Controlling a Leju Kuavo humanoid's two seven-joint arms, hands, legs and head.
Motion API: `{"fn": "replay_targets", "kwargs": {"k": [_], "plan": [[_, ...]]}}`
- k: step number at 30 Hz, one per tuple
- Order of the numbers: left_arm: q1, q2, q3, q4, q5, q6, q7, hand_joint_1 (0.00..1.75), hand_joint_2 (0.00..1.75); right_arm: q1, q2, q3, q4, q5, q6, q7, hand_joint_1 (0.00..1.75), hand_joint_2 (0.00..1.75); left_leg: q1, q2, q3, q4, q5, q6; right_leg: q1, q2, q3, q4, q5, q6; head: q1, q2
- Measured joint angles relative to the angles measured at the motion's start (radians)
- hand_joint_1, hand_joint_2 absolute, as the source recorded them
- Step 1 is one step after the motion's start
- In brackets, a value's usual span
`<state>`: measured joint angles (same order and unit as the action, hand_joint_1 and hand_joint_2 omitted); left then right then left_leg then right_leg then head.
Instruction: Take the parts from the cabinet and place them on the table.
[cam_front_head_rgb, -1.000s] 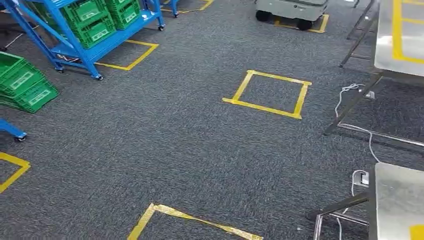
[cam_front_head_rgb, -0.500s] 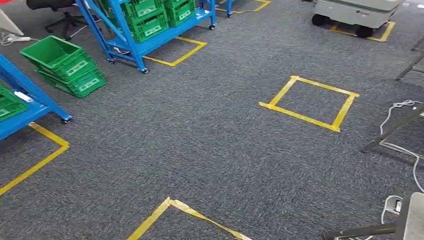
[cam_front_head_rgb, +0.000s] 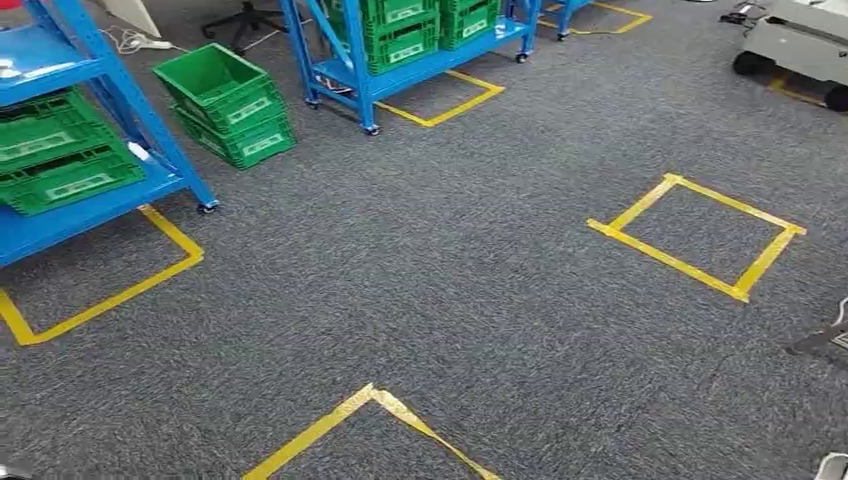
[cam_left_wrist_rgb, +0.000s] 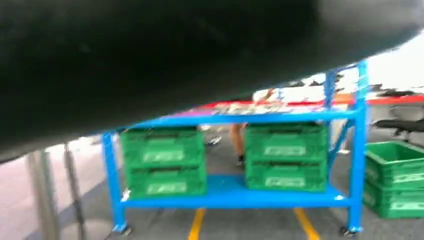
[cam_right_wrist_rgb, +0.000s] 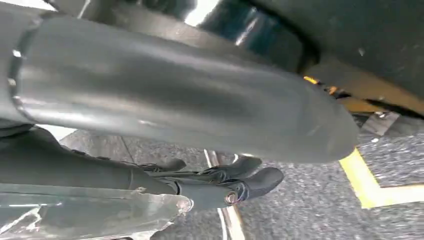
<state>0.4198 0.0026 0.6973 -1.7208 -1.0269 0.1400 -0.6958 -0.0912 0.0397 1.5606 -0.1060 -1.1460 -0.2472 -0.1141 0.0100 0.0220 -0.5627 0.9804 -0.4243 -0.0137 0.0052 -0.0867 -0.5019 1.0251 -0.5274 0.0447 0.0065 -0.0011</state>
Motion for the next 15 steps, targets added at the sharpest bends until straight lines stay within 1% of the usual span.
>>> {"fn": "replay_targets", "kwargs": {"k": [1,2,3,4,5,6,7,8,9,10,11,12,13,14,15], "plan": [[-0.001,-0.014,0.0,0.001,-0.003,0.0,0.0,0.0,0.0,0.003,-0.001,0.0,0.0,-0.002,0.003,-0.002,0.0,0.0,0.003,-0.008,-0.001,0.0,0.001,0.007,-0.003,0.049,-0.021,0.051,-0.032,0.003,0.003,0.0],[-0.003,-0.033,-0.002,0.002,-0.008,0.0,0.0,0.0,0.0,0.008,-0.004,0.0,0.002,-0.003,0.006,-0.002,0.0,0.0,0.004,-0.022,-0.002,0.0,0.001,0.012,-0.004,0.074,-0.062,0.14,-0.076,0.006,0.004,0.0],[-0.004,-0.046,-0.002,0.004,-0.01,0.0,0.0,0.0,0.0,0.014,-0.007,-0.001,0.003,-0.004,0.012,-0.003,0.0,0.0,0.004,-0.036,-0.004,0.0,0.001,0.012,-0.005,0.082,-0.105,0.226,-0.112,0.007,0.004,0.0],[-0.003,-0.059,0.0,0.008,-0.013,0.0,0.0,0.0,0.0,0.019,-0.009,-0.001,0.003,-0.005,0.013,-0.004,0.0,0.0,0.004,-0.051,-0.004,0.001,0.001,0.012,-0.005,0.083,-0.142,0.293,-0.13,0.008,0.003,0.0],[-0.003,-0.07,0.002,0.013,-0.016,0.0,0.0,0.0,0.0,0.023,-0.012,-0.001,0.005,-0.006,0.015,-0.005,0.0,0.0,0.004,-0.065,-0.004,0.001,0.001,0.012,-0.005,0.083,-0.158,0.312,-0.124,0.008,0.003,0.0],[-0.004,-0.079,0.005,0.017,-0.018,0.0,0.0,0.0,0.0,0.026,-0.015,-0.001,0.006,-0.009,0.016,-0.005,0.0,0.0,0.005,-0.081,-0.003,0.001,0.001,0.012,-0.006,0.084,-0.153,0.284,-0.091,0.007,0.004,0.0],[-0.004,-0.088,0.009,0.02,-0.018,-0.001,0.0,0.0,0.0,0.026,-0.018,-0.001,0.008,-0.01,0.016,-0.005,0.0,0.0,0.006,-0.096,-0.001,0.002,0.001,0.011,-0.007,0.088,-0.129,0.219,-0.043,0.007,0.003,0.0],[-0.006,-0.097,0.016,0.024,-0.019,-0.001,0.0,0.0,0.0,0.026,-0.02,-0.001,0.009,-0.013,0.016,-0.006,0.0,0.0,0.008,-0.11,0.001,0.002,0.001,0.009,-0.008,0.099,-0.091,0.129,0.007,0.006,0.004,0.0],[-0.008,-0.105,0.021,0.027,-0.019,-0.001,0.0,0.0,0.0,0.025,-0.021,-0.001,0.01,-0.015,0.016,-0.006,0.0,0.0,0.009,-0.124,0.0,0.003,0.001,0.003,-0.016,0.151,-0.05,0.036,0.051,0.008,0.004,0.0],[-0.009,-0.108,0.024,0.03,-0.019,-0.001,0.0,0.0,0.0,0.025,-0.021,-0.001,0.01,-0.016,0.017,-0.008,0.0,0.0,0.003,-0.136,-0.005,0.008,0.0,-0.005,-0.024,0.212,-0.036,-0.003,0.037,0.008,0.005,0.0],[-0.011,-0.111,0.024,0.031,-0.02,-0.001,0.0,0.0,0.0,0.025,-0.021,-0.002,0.01,-0.016,0.017,-0.008,0.0,0.0,0.005,-0.147,-0.012,0.009,0.002,-0.009,-0.026,0.201,-0.037,-0.006,0.036,0.004,0.001,0.0],[-0.011,-0.114,0.027,0.032,-0.02,-0.001,0.0,0.0,0.0,0.025,-0.022,-0.002,0.01,-0.016,0.018,-0.009,0.0,0.0,0.007,-0.158,-0.016,0.004,0.006,-0.016,-0.022,0.191,-0.032,-0.005,0.035,0.001,0.003,0.0],[-0.01,-0.118,0.033,0.035,-0.02,-0.001,0.0,0.0,0.0,0.025,-0.022,-0.002,0.011,-0.016,0.017,-0.009,0.0,0.0,0.012,-0.175,-0.02,-0.001,0.014,-0.026,-0.018,0.177,-0.03,-0.002,0.037,-0.008,0.002,0.0],[-0.008,-0.122,0.04,0.037,-0.02,-0.001,0.0,0.0,0.0,0.025,-0.023,-0.002,0.011,-0.016,0.017,-0.01,0.0,0.0,0.013,-0.19,-0.023,-0.003,0.019,-0.034,-0.02,0.162,-0.03,-0.006,0.042,-0.016,0.003,0.0],[-0.008,-0.125,0.046,0.039,-0.02,-0.003,0.0,0.0,0.0,0.023,-0.023,-0.002,0.012,-0.015,0.017,-0.011,0.0,0.0,0.013,-0.167,-0.025,0.006,0.012,-0.034,-0.024,0.142,-0.027,-0.012,0.047,-0.024,0.003,0.0]]}}
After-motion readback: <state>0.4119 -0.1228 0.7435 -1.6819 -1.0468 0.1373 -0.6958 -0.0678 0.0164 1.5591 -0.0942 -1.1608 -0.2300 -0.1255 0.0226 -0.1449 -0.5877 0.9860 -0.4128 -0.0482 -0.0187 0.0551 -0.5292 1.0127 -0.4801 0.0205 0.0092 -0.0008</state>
